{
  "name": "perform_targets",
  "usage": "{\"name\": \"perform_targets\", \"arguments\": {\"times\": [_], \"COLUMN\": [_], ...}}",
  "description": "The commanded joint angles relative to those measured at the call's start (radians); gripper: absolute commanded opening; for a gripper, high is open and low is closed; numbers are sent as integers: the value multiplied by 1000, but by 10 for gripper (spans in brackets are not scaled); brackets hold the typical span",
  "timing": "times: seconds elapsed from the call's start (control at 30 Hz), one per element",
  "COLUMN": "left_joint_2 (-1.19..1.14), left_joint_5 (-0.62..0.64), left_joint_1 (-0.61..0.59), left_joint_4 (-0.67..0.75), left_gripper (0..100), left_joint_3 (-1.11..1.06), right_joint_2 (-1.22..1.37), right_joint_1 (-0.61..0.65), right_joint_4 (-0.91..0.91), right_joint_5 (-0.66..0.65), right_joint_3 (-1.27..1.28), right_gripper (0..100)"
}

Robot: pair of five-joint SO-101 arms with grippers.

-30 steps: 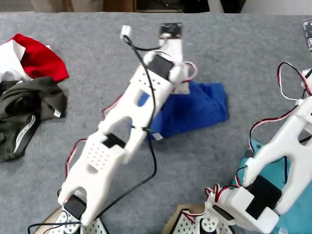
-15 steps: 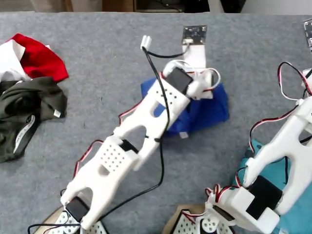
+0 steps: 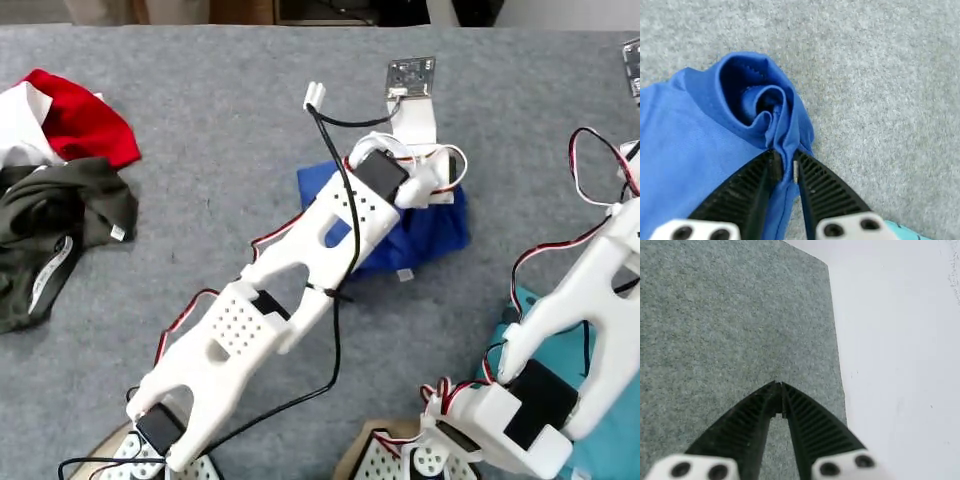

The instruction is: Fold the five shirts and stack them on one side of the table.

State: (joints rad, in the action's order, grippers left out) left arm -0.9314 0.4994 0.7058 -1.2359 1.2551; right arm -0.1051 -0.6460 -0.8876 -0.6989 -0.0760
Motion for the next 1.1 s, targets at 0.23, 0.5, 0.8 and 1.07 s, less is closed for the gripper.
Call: {"name": "perform_targets", "arguments": {"times": [0.23, 0.5, 0.8, 1.07], "left_joint_2": [33, 56, 21, 77], "left_joint_5": [143, 107, -97, -207], "left_joint_1": [-21, -238, -440, -471], "left_joint_4": [20, -178, -489, -526], "left_gripper": [197, 125, 19, 19], "left_joint_3": [11, 144, 163, 95], "right_joint_2": [-54, -62, -54, -53], "right_joint_1": [1, 150, 561, 731], "right_joint_4": [21, -100, -296, -330], "right_joint_5": [-8, -11, -34, -31], "right_joint_3": [-18, -21, 110, 303], "right_gripper": [5, 7, 6, 5]}}
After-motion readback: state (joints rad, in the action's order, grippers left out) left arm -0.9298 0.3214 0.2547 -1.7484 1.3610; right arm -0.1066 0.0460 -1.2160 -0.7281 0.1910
